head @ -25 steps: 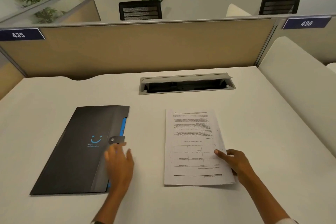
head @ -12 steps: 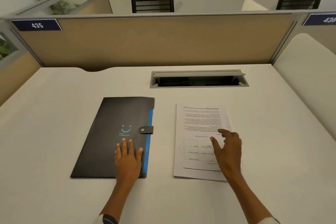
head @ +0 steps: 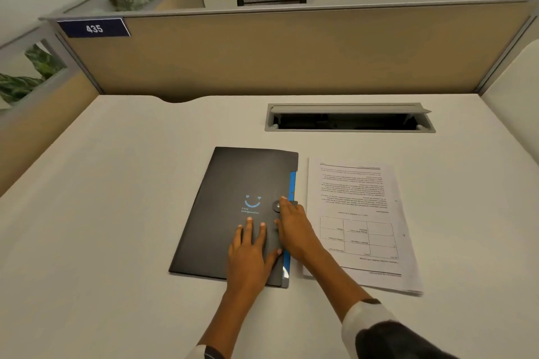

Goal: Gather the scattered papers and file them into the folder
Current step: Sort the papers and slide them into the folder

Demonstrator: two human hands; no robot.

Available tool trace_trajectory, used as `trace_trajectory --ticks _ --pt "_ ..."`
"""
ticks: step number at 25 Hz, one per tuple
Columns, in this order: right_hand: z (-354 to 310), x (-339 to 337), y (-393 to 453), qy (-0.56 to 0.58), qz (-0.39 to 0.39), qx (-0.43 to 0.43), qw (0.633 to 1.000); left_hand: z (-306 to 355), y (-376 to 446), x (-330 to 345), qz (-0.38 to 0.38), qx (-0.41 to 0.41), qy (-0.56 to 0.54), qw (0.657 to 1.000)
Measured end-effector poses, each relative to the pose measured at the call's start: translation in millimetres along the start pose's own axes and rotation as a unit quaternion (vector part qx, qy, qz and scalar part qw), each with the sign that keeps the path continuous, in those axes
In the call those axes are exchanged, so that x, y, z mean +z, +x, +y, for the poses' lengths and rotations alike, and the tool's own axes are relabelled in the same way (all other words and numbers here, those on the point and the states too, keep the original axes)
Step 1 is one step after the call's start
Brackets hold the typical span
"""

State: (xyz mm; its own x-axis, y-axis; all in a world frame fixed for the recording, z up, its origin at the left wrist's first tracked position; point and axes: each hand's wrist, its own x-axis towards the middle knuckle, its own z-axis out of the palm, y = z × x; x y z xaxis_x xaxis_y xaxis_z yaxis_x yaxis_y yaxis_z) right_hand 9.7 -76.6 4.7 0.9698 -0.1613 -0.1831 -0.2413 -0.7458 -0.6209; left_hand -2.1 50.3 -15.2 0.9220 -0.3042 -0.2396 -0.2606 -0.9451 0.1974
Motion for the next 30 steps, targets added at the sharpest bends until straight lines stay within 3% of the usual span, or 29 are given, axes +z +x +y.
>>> trace_trajectory --ticks 8,13,17,21,27,30 --pt "-12 4 21 -0.103 -0.005 0.025 0.994 -4 6 7 0.001 -0.01 -0.008 1.0" --pt "-13 -2 30 0.036 0.046 0.071 0.996 -4 8 6 0.0 -0.011 -0.019 1.0" --pt "-12 -5 38 0.062 0.058 0.114 0.99 -1 7 6 -0.011 -0.011 -0.023 1.0" --pt "-7 -10 37 0.145 0.084 0.085 0.982 -1 10 4 -0.004 -0.021 -0.031 0.999" --pt "23 -33 27 0.161 0.225 0.152 0.949 19 5 1 -0.025 -0.067 0.016 0.997" --pt "45 -39 22 0.159 0.214 0.182 0.946 26 7 -7 -0.058 -0.076 0.033 0.995"
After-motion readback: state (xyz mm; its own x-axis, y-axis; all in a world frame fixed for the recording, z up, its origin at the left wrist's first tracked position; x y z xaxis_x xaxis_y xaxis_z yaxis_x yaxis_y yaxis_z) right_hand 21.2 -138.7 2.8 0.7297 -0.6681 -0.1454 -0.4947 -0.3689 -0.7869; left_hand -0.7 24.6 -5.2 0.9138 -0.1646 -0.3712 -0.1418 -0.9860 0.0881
